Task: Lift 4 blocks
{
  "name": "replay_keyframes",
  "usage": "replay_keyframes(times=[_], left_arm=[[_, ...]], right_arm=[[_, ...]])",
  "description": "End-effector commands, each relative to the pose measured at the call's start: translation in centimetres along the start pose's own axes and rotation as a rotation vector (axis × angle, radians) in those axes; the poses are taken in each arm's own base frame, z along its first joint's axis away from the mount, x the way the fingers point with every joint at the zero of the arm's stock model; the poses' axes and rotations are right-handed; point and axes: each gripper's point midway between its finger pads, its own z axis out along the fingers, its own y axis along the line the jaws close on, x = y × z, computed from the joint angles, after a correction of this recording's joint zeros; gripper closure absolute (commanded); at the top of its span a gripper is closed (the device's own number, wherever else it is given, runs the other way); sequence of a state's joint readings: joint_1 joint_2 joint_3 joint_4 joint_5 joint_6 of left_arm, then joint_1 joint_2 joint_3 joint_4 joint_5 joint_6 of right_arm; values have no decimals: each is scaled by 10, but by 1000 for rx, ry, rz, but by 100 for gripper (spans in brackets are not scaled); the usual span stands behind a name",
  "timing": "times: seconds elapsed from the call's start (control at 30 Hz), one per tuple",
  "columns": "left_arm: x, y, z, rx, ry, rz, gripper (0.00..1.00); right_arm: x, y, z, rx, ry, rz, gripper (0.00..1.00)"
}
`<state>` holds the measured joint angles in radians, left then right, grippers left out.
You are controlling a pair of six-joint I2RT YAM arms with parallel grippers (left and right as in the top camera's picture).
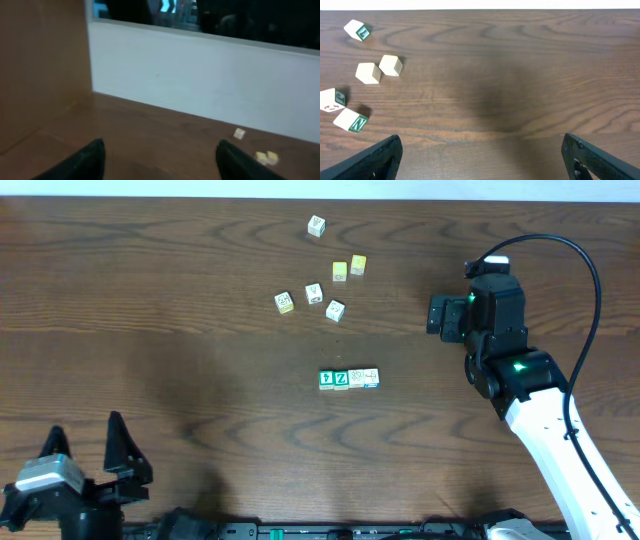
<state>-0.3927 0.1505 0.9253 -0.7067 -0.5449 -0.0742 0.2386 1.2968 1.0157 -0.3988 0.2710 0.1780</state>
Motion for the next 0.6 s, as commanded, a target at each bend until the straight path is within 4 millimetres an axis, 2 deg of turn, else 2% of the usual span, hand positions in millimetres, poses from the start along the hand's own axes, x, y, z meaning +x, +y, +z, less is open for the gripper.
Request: replay_keyframes(times=[0.0, 0.57], left_arm=[[-5, 10, -3, -53, -17, 7, 26], [-5, 10, -3, -53, -17, 7, 25]], right_arm=[[-9, -9, -2, 29, -24, 12, 1], [8, -11, -2, 37, 46, -7, 1]])
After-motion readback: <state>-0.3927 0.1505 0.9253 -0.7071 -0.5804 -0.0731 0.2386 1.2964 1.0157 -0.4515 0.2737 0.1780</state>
